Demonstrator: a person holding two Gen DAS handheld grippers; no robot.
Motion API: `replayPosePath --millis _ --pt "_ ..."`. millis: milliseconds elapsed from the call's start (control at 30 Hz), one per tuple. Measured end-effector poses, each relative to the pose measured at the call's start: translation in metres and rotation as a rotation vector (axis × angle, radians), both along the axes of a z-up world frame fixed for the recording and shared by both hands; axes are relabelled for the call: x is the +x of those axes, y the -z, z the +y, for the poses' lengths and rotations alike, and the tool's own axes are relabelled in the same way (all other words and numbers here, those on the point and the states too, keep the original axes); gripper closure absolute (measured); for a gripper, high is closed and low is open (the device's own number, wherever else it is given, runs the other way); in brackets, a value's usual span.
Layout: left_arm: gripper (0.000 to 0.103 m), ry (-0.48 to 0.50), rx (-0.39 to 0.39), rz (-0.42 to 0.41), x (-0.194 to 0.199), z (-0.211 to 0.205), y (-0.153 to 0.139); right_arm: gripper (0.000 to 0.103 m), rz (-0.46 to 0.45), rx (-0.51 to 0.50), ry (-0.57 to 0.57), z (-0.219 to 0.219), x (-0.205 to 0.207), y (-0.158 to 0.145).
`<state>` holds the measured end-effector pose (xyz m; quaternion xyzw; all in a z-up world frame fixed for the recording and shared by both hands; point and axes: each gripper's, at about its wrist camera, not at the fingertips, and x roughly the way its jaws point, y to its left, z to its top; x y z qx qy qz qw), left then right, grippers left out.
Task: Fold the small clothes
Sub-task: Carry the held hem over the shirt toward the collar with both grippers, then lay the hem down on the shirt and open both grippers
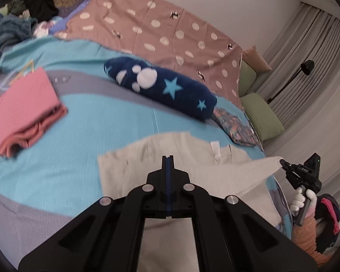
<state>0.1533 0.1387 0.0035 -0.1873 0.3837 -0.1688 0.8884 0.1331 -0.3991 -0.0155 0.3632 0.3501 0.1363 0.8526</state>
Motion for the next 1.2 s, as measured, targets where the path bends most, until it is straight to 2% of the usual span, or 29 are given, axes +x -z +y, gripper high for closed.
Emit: replayPosePath --millis 67,133,167,200,233,267,367,500,600,667,733,800,867,900,933,967,1000,1100,1200 --pt "0.103 0.027 0.004 0.015 0.006 -0.005 0.0 0.099 0.002 0.005 0.013 -0.002 0.009 -0.004" --pt "0.1 0.074 0.047 0.034 0.003 -0.016 0.004 0.099 0.019 -0.004 0.007 0.003 0.015 -0.002" --pt "0.087 0.105 0.087 0.045 -0.004 -0.024 0.009 0.099 0.026 -0.008 -0.002 0.005 0.015 0.001" --pt "0.079 0.122 0.114 0.054 -0.009 -0.028 0.012 0.099 0.035 -0.017 -0.01 0.008 0.014 0.005" --pt "0.065 0.144 0.155 0.068 -0.018 -0.034 0.019 0.099 0.044 -0.023 -0.01 0.009 0.013 0.008" --pt "0.062 0.156 0.19 0.075 -0.026 -0.036 0.024 0.099 0.058 -0.023 -0.007 0.008 0.012 0.012" --pt "0.061 0.158 0.292 0.105 -0.046 -0.039 0.04 0.098 0.082 -0.014 0.002 0.004 0.004 0.022" --pt "0.056 0.162 0.416 0.084 -0.057 -0.043 0.051 0.098 0.086 -0.009 -0.004 0.001 -0.005 0.025" --pt "0.056 0.142 0.517 0.059 -0.043 -0.051 0.053 0.098 0.085 -0.006 -0.004 0.001 -0.004 0.025" --pt "0.056 0.122 0.554 0.031 -0.023 -0.055 0.051 0.098 0.089 0.006 0.004 0.001 0.003 0.026" --pt "0.056 0.072 0.557 0.01 0.011 -0.056 0.046 0.098 0.087 0.034 0.021 0.0 0.017 0.023" --pt "0.056 0.012 0.492 0.002 0.042 -0.049 0.038 0.097 0.077 0.049 0.047 -0.004 0.039 0.02" --pt "0.056 -0.045 0.413 -0.007 0.054 -0.039 0.025 0.091 0.104 0.027 0.105 -0.01 0.053 0.02" --pt "0.056 -0.059 0.365 -0.024 0.054 -0.033 0.016 0.09 0.111 0.025 0.114 -0.011 0.054 0.02" --pt "0.054 -0.063 0.334 -0.045 0.051 -0.029 0.009 0.084 0.098 0.022 0.096 -0.01 0.053 0.018" --pt "0.051 -0.066 0.315 -0.062 0.046 -0.022 0.002 0.074 0.084 0.007 0.081 -0.009 0.051 0.017" --pt "0.049 -0.07 0.308 -0.069 0.04 -0.017 -0.003 0.07 0.068 -0.025 0.071 -0.008 0.047 0.014" --pt "0.047 -0.082 0.294 -0.065 0.026 -0.001 -0.007 0.069 0.049 -0.155 0.054 -0.005 0.033 0.011" --pt "0.046 -0.025 0.296 -0.038 0.017 0.002 0.0 0.066 0.054 -0.225 0.019 0.0 0.025 0.014"
